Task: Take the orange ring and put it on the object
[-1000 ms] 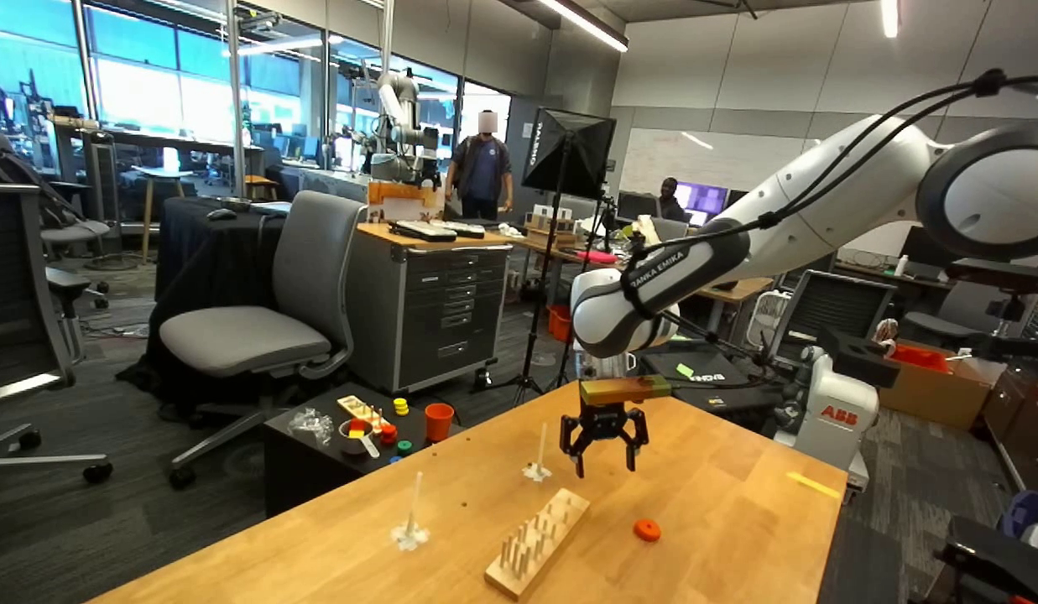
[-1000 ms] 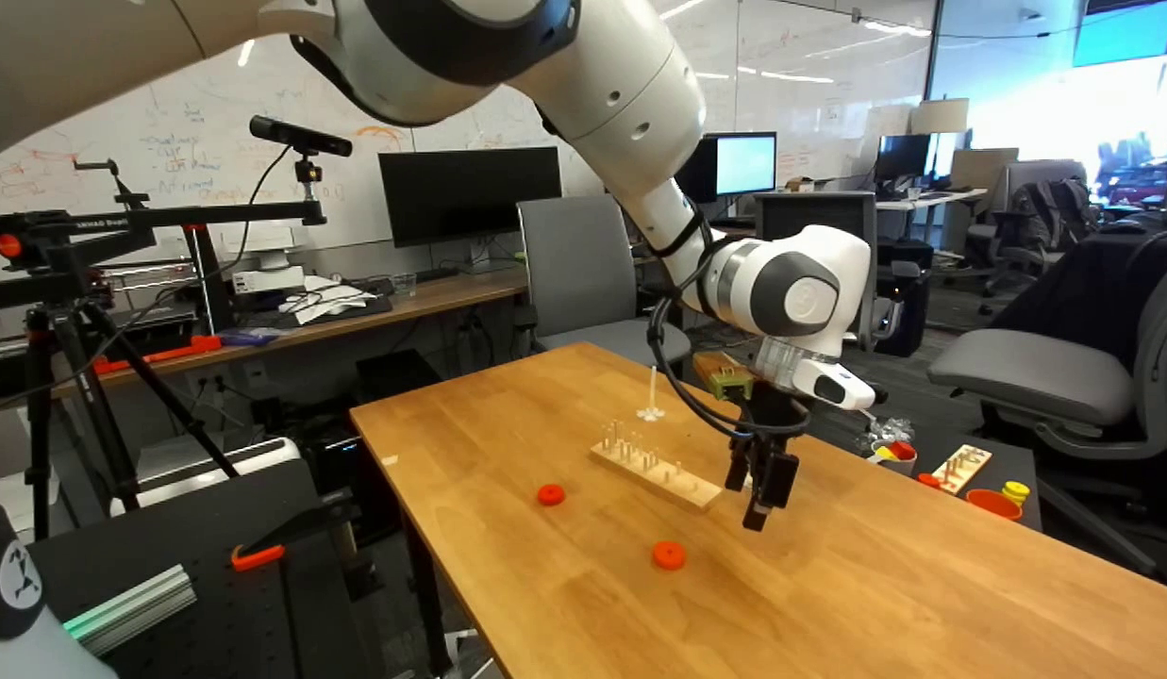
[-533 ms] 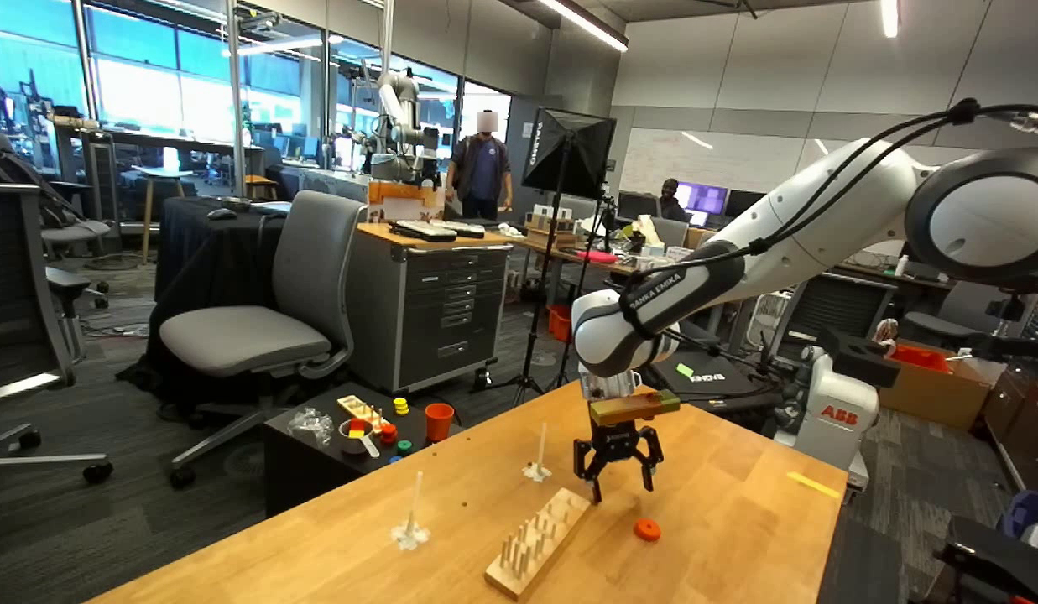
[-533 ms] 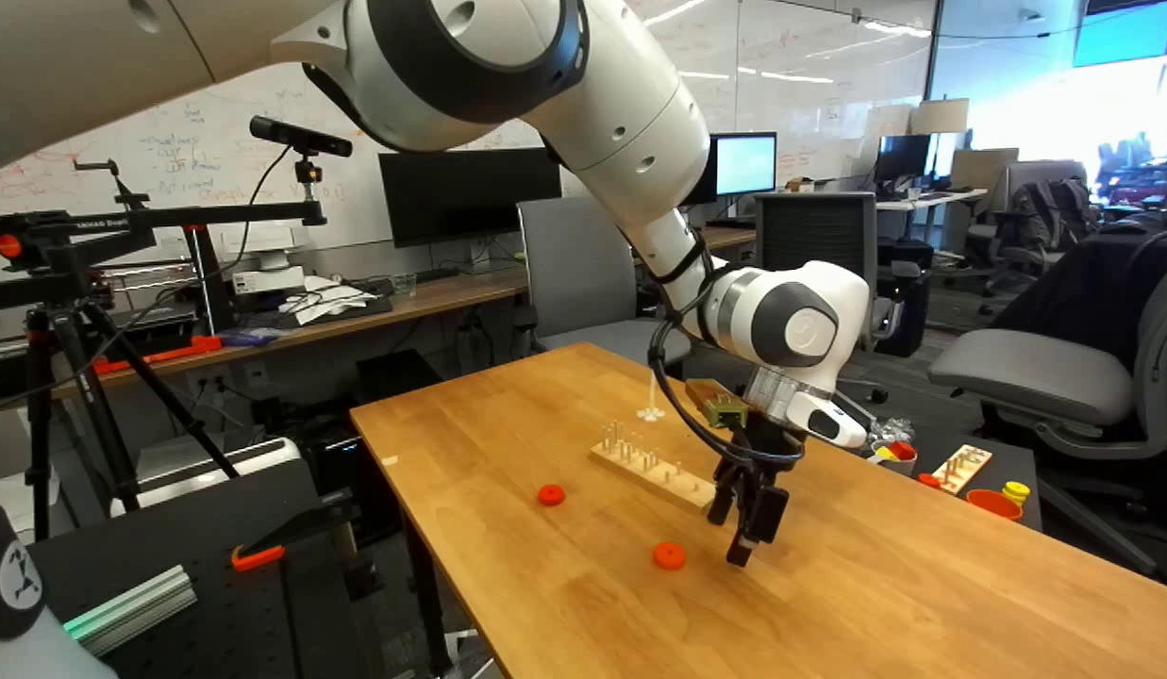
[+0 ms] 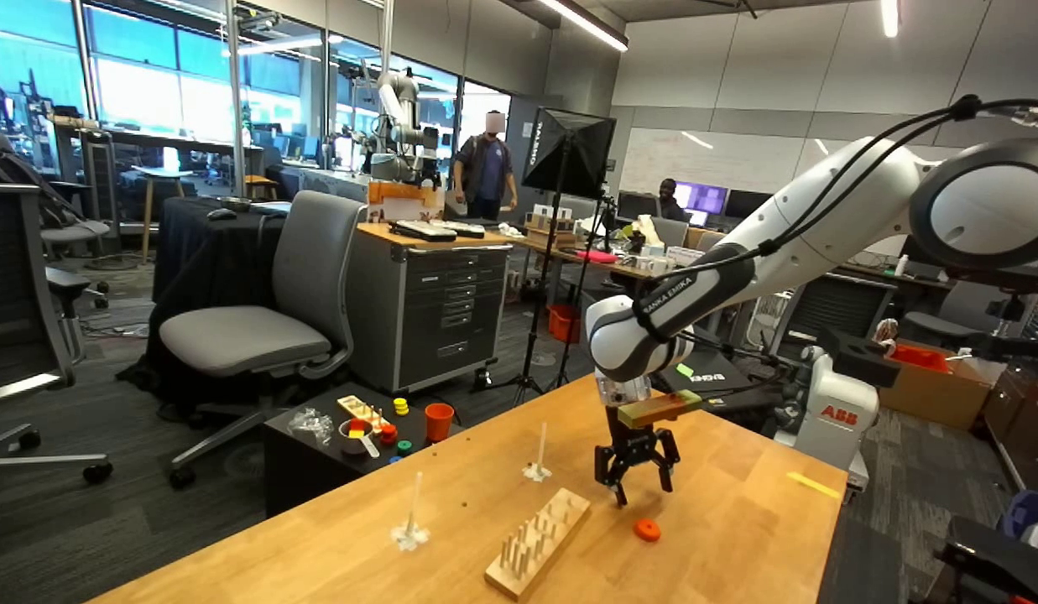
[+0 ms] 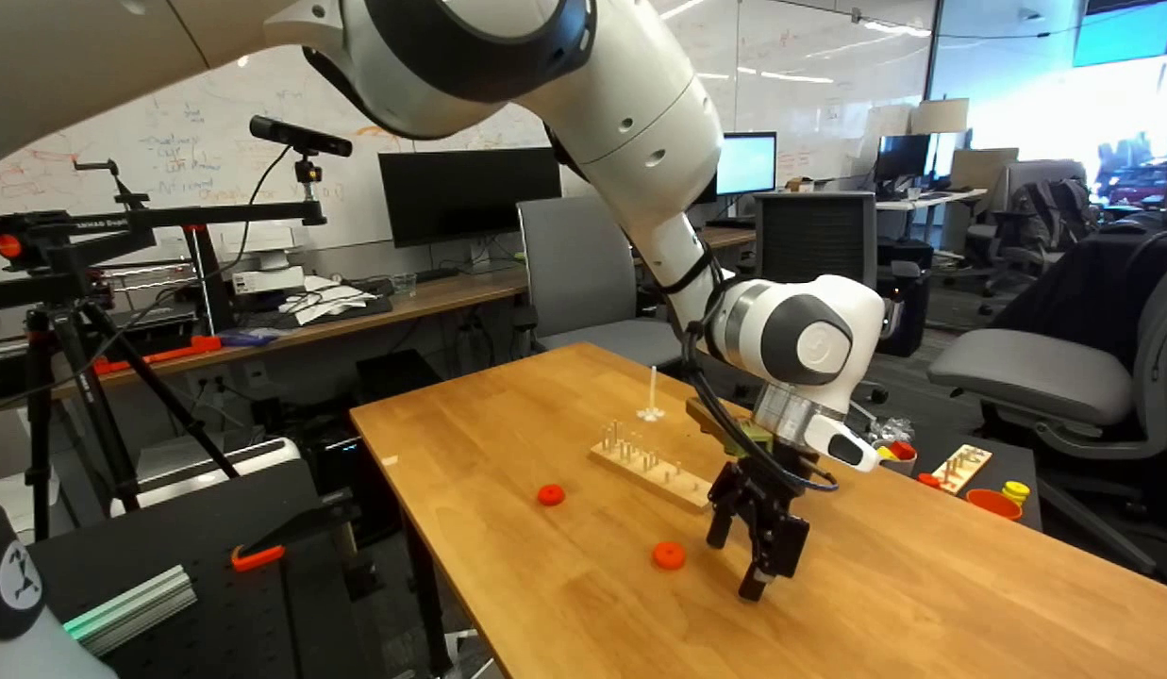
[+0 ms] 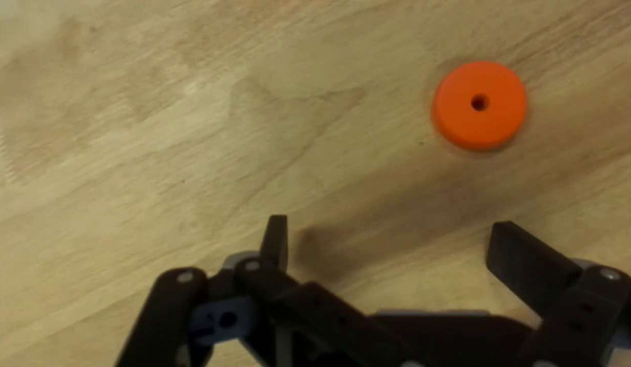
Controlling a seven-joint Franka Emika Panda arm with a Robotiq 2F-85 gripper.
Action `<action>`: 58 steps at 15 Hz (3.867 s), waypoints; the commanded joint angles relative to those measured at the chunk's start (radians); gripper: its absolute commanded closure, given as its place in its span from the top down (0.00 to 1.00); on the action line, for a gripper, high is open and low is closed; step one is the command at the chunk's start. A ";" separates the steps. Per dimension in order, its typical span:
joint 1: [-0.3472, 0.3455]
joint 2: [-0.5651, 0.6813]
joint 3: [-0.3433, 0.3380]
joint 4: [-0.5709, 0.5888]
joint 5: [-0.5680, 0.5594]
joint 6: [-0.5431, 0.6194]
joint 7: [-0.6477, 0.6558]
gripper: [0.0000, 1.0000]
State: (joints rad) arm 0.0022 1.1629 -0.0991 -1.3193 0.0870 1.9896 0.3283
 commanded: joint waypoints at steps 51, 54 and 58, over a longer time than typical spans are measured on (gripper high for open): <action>0.229 -0.381 -0.024 -0.740 -0.096 0.858 -0.085 1.00; 0.293 -0.306 -0.096 -0.637 -0.109 0.741 0.029 1.00; 0.294 -0.236 -0.102 -0.535 -0.120 0.559 0.092 1.00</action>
State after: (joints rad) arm 0.2836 0.8664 -0.1875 -1.9513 -0.0254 2.6715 0.3690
